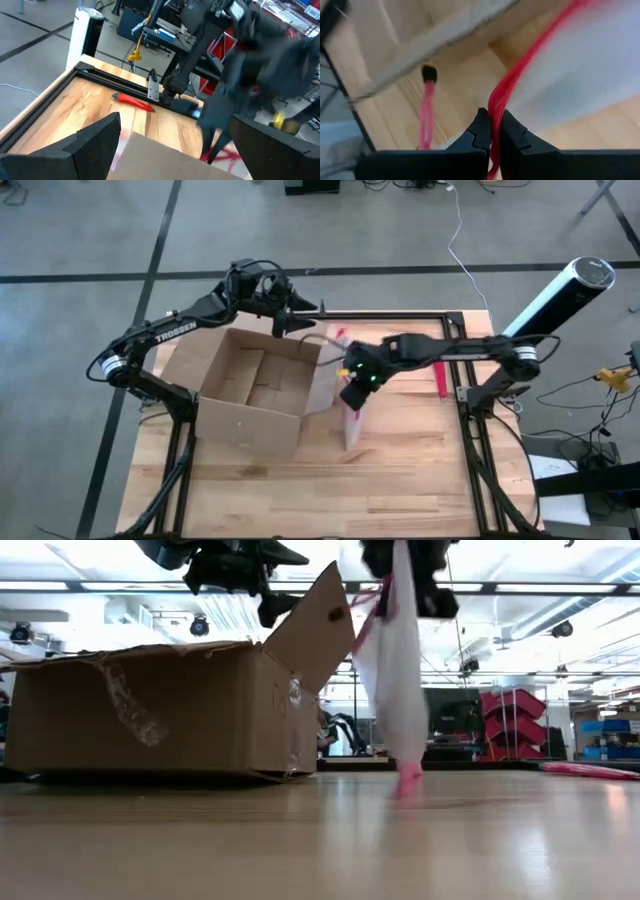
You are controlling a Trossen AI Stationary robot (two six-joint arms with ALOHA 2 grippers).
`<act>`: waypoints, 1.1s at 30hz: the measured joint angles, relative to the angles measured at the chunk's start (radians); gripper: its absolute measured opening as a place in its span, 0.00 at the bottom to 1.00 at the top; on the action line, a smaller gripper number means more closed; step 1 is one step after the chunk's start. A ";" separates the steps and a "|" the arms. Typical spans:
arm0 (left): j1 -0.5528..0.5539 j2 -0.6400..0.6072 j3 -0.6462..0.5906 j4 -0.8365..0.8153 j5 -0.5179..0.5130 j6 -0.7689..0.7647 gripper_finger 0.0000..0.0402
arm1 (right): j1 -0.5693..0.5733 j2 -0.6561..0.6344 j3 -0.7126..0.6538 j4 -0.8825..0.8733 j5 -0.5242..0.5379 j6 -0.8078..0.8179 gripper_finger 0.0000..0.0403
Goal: Unpack boxes
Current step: Put the red candy into the zip bag
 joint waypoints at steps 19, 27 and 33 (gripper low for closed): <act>0.035 -0.028 0.000 -0.082 0.012 0.023 0.88 | 0.053 0.160 -0.107 -0.105 -0.067 -0.027 0.00; 0.035 -0.028 0.000 -0.092 0.031 0.023 0.88 | 0.053 -0.020 -0.334 0.070 -0.049 0.086 0.00; 0.034 -0.028 0.000 -0.095 0.031 0.023 0.88 | 0.072 -0.198 -0.607 0.295 -0.002 0.278 0.00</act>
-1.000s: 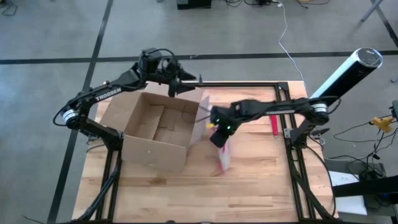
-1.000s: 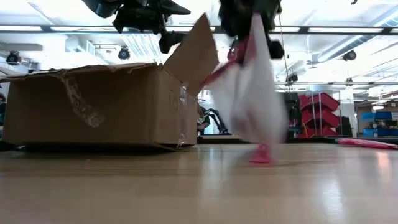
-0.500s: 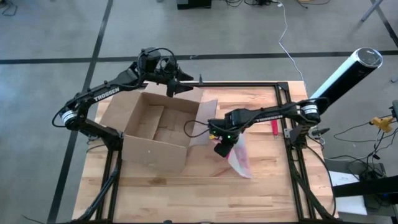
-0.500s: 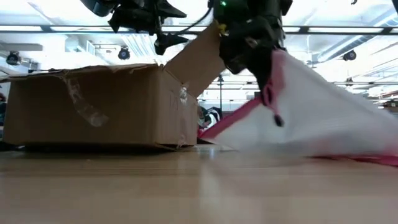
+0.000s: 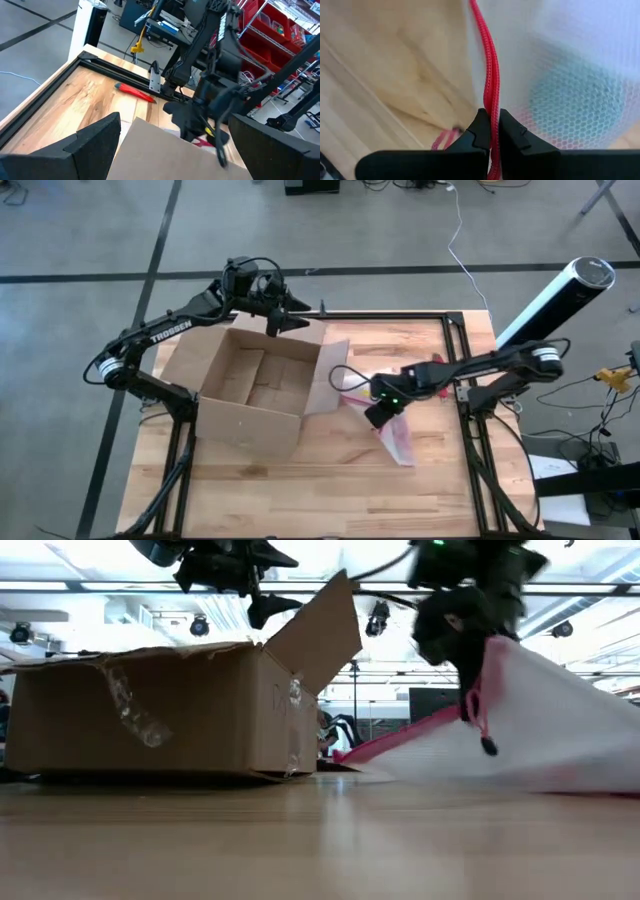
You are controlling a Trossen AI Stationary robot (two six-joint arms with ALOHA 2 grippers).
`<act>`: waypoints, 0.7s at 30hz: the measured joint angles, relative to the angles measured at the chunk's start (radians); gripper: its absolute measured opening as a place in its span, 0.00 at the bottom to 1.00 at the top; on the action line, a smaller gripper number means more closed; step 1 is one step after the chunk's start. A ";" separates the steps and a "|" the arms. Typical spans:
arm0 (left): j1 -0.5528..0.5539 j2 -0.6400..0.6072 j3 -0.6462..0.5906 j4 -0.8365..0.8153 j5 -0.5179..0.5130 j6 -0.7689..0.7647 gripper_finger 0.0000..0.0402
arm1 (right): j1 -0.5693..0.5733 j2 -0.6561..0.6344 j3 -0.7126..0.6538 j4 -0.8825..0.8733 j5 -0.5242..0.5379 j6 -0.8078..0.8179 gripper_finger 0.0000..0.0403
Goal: Unpack boxes
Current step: Put the red candy into the zip bag
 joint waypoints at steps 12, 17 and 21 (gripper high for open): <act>0.000 0.000 0.000 0.000 0.001 -0.007 0.88 | 0.014 -0.137 -0.156 0.220 0.028 0.098 0.14; 0.000 0.000 0.000 -0.017 0.048 -0.001 0.88 | 0.013 -0.160 -0.100 0.218 0.057 0.076 0.35; 0.005 -0.002 0.000 -0.101 0.166 0.048 0.88 | 0.013 -0.187 -0.052 0.220 0.112 0.063 0.49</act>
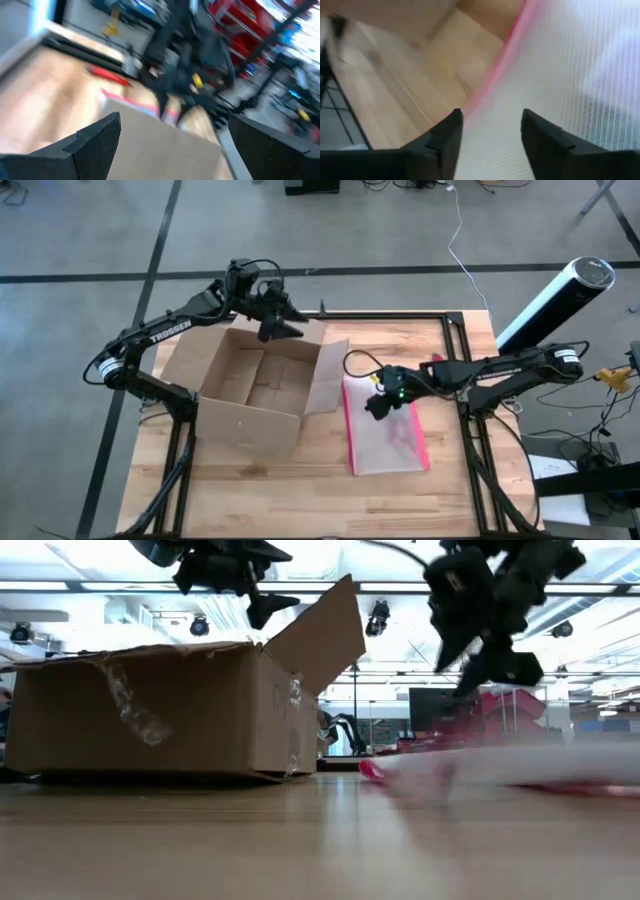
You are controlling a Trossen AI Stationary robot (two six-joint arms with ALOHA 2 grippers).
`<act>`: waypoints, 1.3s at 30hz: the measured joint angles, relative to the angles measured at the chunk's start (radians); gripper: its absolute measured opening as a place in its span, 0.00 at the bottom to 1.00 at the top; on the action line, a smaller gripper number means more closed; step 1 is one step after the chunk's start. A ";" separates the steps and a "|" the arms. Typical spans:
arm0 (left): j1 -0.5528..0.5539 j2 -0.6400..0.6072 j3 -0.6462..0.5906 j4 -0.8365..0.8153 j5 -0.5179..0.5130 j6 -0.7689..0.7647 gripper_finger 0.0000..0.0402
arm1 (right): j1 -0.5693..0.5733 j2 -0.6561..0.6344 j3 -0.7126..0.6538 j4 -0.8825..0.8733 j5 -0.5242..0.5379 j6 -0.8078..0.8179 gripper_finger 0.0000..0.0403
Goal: Unpack boxes
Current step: Put the red candy into the zip bag
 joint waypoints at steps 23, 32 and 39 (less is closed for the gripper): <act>-0.292 -0.263 -0.247 -1.002 -0.426 0.657 0.88 | -0.087 -0.025 0.112 0.000 0.250 -0.201 0.53; -0.452 -0.348 -0.441 -0.931 -0.675 0.535 0.82 | -0.104 -0.025 0.113 0.001 0.247 -0.242 0.55; -0.495 -0.288 -0.392 -0.834 -0.696 0.538 0.29 | -0.108 -0.028 0.114 0.001 0.238 -0.267 0.51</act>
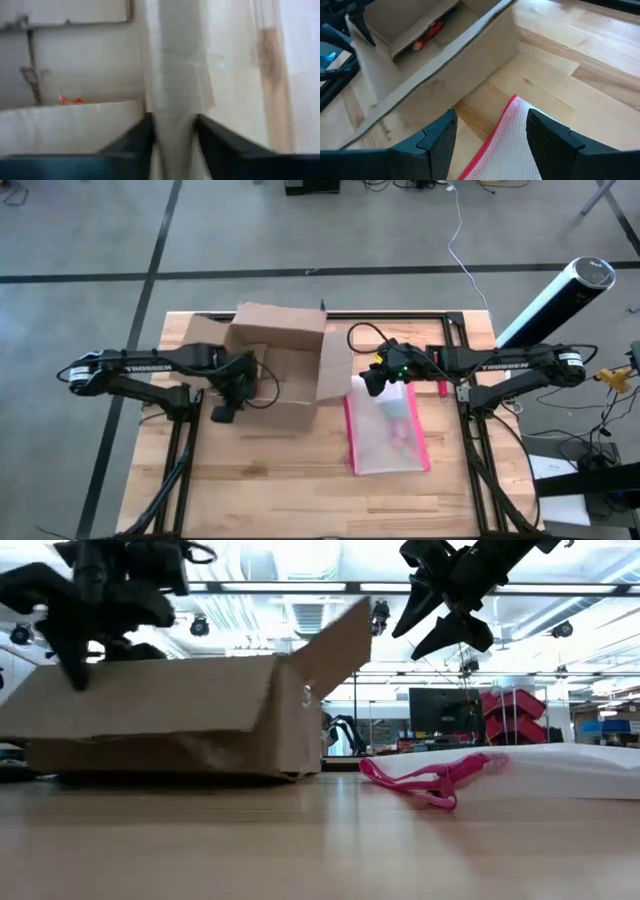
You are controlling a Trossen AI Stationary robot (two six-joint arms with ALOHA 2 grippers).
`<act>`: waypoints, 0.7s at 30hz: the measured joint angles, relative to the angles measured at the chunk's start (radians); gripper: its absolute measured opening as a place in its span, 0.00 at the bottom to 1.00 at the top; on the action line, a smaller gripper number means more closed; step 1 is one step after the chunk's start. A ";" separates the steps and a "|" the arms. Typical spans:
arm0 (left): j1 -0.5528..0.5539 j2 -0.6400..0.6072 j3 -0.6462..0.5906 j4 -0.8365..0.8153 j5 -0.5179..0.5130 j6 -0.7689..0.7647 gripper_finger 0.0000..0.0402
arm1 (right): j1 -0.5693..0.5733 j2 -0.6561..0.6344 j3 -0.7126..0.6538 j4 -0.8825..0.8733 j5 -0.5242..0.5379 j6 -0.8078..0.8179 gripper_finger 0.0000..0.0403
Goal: Unpack boxes
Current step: Put the red candy into the zip bag
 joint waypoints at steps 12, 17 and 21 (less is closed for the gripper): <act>-0.063 0.250 0.242 0.274 0.045 0.065 0.01 | -0.043 -0.079 0.000 0.000 -0.008 -0.086 0.51; -0.072 0.386 0.371 0.191 0.085 0.107 0.06 | -0.082 -0.125 0.000 0.011 -0.009 -0.114 0.51; -0.067 0.434 0.395 0.101 0.081 0.100 0.14 | -0.100 -0.142 0.000 0.050 -0.010 -0.155 0.51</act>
